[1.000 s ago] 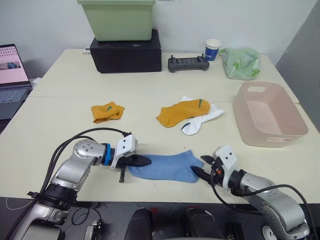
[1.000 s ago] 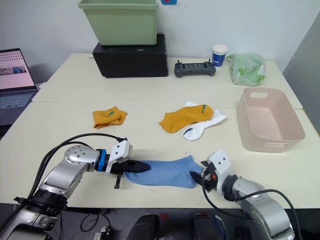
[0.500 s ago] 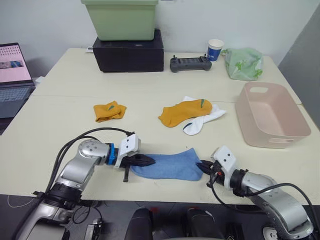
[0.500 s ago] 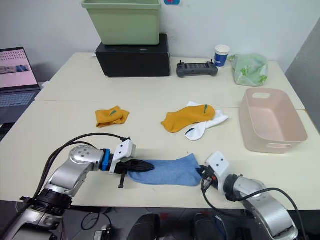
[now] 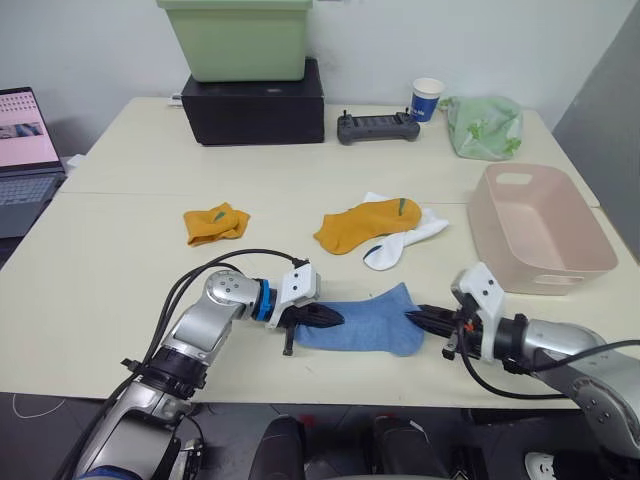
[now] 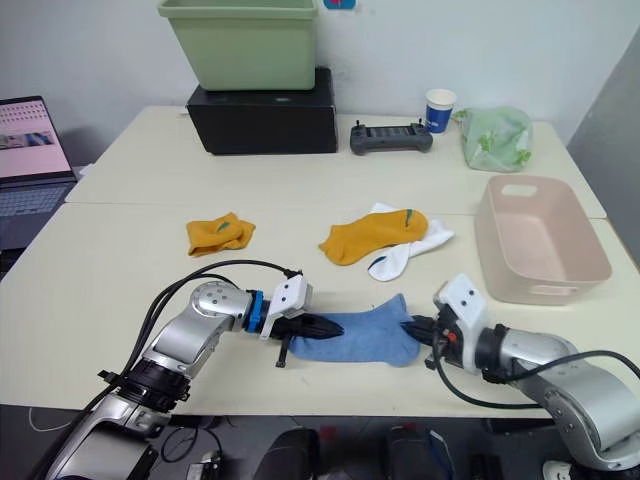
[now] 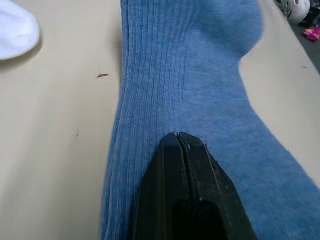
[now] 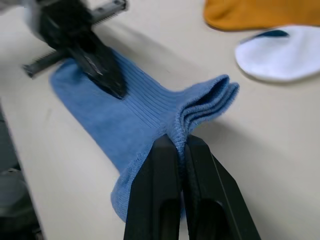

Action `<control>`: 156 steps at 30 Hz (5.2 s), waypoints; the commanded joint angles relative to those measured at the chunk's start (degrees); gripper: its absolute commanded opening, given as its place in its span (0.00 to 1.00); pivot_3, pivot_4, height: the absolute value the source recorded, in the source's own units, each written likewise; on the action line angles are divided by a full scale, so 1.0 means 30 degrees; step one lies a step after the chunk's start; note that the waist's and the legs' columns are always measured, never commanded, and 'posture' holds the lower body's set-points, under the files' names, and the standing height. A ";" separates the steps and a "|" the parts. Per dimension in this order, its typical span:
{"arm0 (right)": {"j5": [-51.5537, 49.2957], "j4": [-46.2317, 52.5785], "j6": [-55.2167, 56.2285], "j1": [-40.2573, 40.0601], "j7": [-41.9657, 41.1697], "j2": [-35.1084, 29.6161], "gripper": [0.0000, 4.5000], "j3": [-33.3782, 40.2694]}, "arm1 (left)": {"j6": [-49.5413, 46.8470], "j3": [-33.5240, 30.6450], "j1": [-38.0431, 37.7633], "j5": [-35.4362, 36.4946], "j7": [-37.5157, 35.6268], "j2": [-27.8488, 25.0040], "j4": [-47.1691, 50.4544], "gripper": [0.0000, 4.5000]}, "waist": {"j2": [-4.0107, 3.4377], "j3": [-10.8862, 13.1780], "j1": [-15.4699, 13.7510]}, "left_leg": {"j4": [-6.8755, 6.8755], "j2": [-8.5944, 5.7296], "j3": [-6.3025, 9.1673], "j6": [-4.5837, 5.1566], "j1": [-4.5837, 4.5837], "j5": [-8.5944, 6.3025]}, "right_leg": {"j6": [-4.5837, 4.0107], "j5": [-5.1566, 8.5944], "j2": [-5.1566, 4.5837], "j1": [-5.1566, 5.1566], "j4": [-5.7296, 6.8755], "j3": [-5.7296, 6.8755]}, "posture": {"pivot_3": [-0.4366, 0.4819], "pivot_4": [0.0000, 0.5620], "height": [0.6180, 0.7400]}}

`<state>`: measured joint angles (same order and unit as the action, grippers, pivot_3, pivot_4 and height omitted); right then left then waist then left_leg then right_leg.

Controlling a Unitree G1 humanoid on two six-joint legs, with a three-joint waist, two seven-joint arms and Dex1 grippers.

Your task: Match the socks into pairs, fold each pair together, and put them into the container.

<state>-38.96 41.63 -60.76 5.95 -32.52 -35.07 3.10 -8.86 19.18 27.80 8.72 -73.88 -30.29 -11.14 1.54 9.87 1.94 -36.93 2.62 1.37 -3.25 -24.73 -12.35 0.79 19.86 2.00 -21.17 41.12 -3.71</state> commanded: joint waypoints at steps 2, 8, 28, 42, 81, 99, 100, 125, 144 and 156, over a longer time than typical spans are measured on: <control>-0.1978 -0.0069 -0.2633 0.2042 0.1926 0.2313 0.00 -0.0823 | 0.0402 0.0192 -0.0414 -0.0459 -0.0078 -0.0336 -0.0207 0.00 | -0.0003 -0.0003 -0.0011 | 0.0002 0.0006 0.0004 -0.0001 0.0002 0.0000 | -0.0002 -0.0001 -0.0002 0.0003 0.0003 0.0000 | 0.48 0.27 0.96; -0.1933 -0.1790 -0.4279 0.4042 0.3476 0.4641 0.00 -0.2544 | -0.0132 -0.0817 -0.0697 0.0610 -0.0498 -0.1153 0.1139 0.00 | -0.0004 -0.0002 0.0009 | 0.0004 0.0019 0.0020 0.0000 0.0000 0.0000 | -0.0002 -0.0001 -0.0007 -0.0012 0.0010 -0.0007 | 0.48 0.27 0.96; -0.0395 -0.6826 -0.3550 0.7670 0.3225 0.7297 0.00 -0.6365 | -0.1374 -0.3493 -0.2538 0.1281 0.0160 -0.4193 0.3025 0.00 | -0.0013 0.0012 0.0023 | 0.0015 0.0041 0.0031 0.0001 -0.0018 0.0000 | -0.0003 0.0000 -0.0041 -0.0068 0.0019 -0.0015 | 0.48 0.27 0.96; -0.1058 -0.3827 -0.2429 0.8550 0.1088 0.4590 0.96 -0.4218 | -0.3269 -0.5978 -0.1145 0.3438 0.1121 -0.4257 0.3098 0.00 | -0.0017 0.0023 -0.0041 | 0.0022 0.0058 0.0038 0.0002 -0.0031 -0.0001 | -0.0001 0.0001 -0.0052 -0.0067 0.0009 0.0010 | 0.48 0.27 0.96; 0.6803 -0.6316 0.6944 0.6164 -0.3296 0.2721 0.01 -0.8746 | -0.3264 -0.1542 0.0495 0.2495 -0.2523 -0.4173 0.3370 0.00 | -0.0008 0.0035 0.0174 | 0.0010 0.0024 0.0032 0.0001 -0.0027 0.0000 | -0.0001 0.0001 -0.0017 -0.0059 0.0016 0.0003 | 0.48 0.27 0.96; 0.7370 -0.4478 0.7118 0.3231 -0.4336 0.0659 0.01 -0.9198 | -0.1993 -0.1369 -0.0135 0.0910 -0.1546 -0.3912 0.2058 0.00 | -0.0007 0.0027 0.0033 | 0.0006 0.0030 0.0037 0.0001 -0.0010 0.0000 | -0.0001 0.0001 -0.0022 -0.0045 0.0013 -0.0004 | 0.48 0.27 0.96; 0.7102 -0.4052 0.6898 0.3198 -0.4088 0.0831 0.01 -0.8699 | -0.2176 -0.1471 -0.0016 0.1118 -0.1591 -0.3884 0.2474 0.00 | -0.0006 0.0028 0.0028 | 0.0006 0.0029 0.0037 0.0000 -0.0010 0.0000 | -0.0001 0.0001 -0.0022 -0.0045 0.0014 -0.0008 | 0.48 0.27 0.96; 0.0999 -0.4701 -0.7830 0.4937 0.0838 0.6389 0.99 -0.2237 | -0.1445 -0.1051 -0.2060 0.0154 -0.1684 -0.5140 0.1786 0.00 | -0.0037 0.0006 0.0186 | 0.0028 0.0044 0.0027 0.0002 0.0005 -0.0001 | -0.0004 0.0001 -0.0021 -0.0050 0.0027 -0.0012 | 0.48 0.27 0.96; 0.1463 -0.9246 -0.5195 0.6774 0.2580 1.1069 0.25 -0.3876 | -0.1235 -0.1718 -0.2235 0.0330 -0.1412 -0.5332 0.1465 0.00 | -0.0067 -0.0026 0.0453 | 0.0045 0.0050 0.0029 0.0003 0.0021 -0.0001 | -0.0002 0.0002 -0.0015 -0.0056 0.0045 -0.0009 | 0.48 0.27 0.96; 0.1176 -0.5873 -0.4513 0.5041 0.2809 0.9195 0.01 -0.3753 | -0.6261 -0.3569 -0.1849 0.4135 -0.1139 -0.4654 0.3436 0.00 | -0.0061 -0.0005 0.0427 | 0.0043 0.0046 0.0045 0.0003 -0.0029 -0.0001 | 0.0005 0.0005 -0.0021 -0.0083 0.0029 -0.0001 | 0.48 0.27 0.96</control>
<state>-34.38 21.22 -75.50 20.97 -23.66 -7.87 -8.26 -26.20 10.09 21.44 19.41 -77.73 -44.18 -3.28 1.36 9.85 3.22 -36.80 2.74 1.49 -3.24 -24.82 -12.36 0.80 19.87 1.93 -21.42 41.20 -3.73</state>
